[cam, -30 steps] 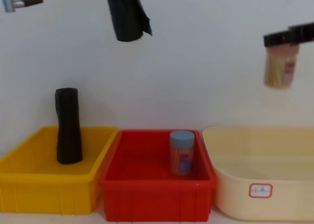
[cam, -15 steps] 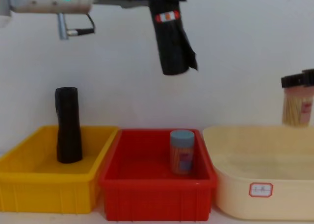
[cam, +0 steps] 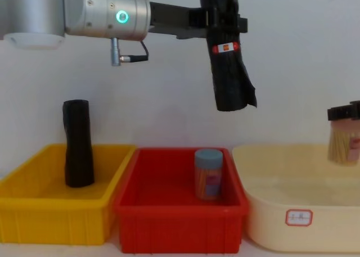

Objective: Pick up the garbage bag with the one hand and transfer it to the other hand.

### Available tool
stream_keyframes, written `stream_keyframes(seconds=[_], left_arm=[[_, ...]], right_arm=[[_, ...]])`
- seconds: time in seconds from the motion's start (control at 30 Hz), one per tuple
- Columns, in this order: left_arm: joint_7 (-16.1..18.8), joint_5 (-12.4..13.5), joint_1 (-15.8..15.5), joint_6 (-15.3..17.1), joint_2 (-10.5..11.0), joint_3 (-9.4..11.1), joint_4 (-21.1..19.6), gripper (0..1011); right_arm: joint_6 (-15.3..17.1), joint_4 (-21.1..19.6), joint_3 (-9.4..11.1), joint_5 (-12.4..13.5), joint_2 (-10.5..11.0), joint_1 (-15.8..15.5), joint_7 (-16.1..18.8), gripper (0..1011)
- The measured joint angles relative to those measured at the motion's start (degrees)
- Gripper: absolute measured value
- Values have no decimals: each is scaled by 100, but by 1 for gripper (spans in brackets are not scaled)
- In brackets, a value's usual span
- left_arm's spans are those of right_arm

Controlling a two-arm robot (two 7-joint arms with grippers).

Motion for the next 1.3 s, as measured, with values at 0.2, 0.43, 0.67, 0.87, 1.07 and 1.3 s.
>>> stream_keyframes(seconds=[0.2,0.43,0.67,0.87,1.07,1.3], left_arm=[[8,11,-118,-55,-119,78,250,446],[25,16,-211,-105,-212,162,456,446],[27,8,-245,-117,-248,228,538,446],[21,-26,-251,-117,-266,272,554,446],[16,-64,-251,-113,-283,298,554,446],[10,-90,-259,-127,-331,353,596,446]], right_arm=[[-22,96,21,4,-22,10,-3,648],[-41,173,37,7,-43,16,-7,737],[-48,211,44,10,-55,19,-7,900],[-51,232,48,10,-59,23,-7,1000],[-64,207,49,9,-60,9,3,999],[-133,-61,19,15,-5,-118,165,999]])
